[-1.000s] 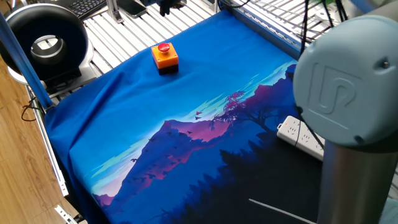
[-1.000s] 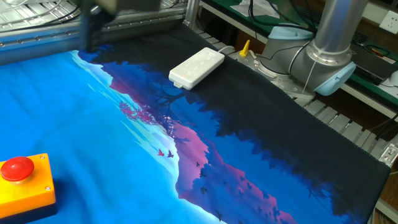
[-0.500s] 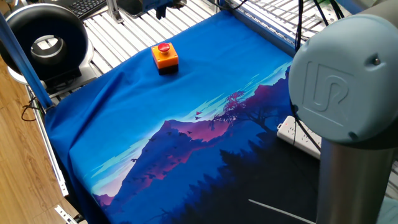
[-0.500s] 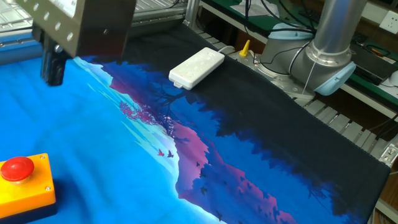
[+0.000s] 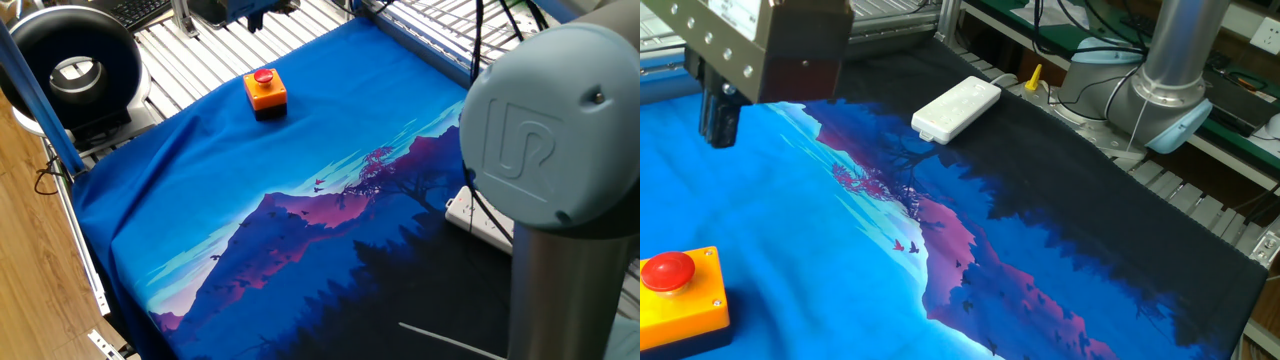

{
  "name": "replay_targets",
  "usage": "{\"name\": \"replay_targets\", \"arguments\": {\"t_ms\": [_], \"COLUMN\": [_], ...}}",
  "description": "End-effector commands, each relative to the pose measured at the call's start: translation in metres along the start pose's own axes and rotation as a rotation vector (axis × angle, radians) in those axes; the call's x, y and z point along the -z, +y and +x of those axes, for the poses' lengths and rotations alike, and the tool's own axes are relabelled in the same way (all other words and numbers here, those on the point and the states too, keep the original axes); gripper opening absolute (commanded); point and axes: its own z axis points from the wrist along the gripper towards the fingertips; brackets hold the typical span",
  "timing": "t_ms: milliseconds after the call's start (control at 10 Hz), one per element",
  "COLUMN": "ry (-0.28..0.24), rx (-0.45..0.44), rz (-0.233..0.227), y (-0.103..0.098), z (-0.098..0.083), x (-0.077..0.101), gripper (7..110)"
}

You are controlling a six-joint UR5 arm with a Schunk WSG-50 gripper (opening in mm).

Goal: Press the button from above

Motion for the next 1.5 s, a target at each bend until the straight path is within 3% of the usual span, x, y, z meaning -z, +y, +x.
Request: {"name": "replay_targets", "arguments": {"t_ms": [0, 200, 600, 800, 1000, 1200, 1400], "ry": [0.021, 0.022, 0.046, 0.041, 0.033, 0.043, 0.053], "rx": [0.077, 0.126, 0.235, 0.218, 0.197, 0.156, 0.106], "rz": [-0.014, -0.033, -0.028, -0.027, 0.029, 0.004, 0.037], "y": [0.011, 0.025, 0.020, 0.021, 0.012, 0.022, 0.017], "z": [0.001, -0.003, 0.004, 0.002, -0.002, 0.001, 0.004], "x": [0.001, -0.002, -0.002, -0.006, -0.009, -0.001, 0.014], "gripper": [7, 7, 7, 7, 7, 7, 7]}}
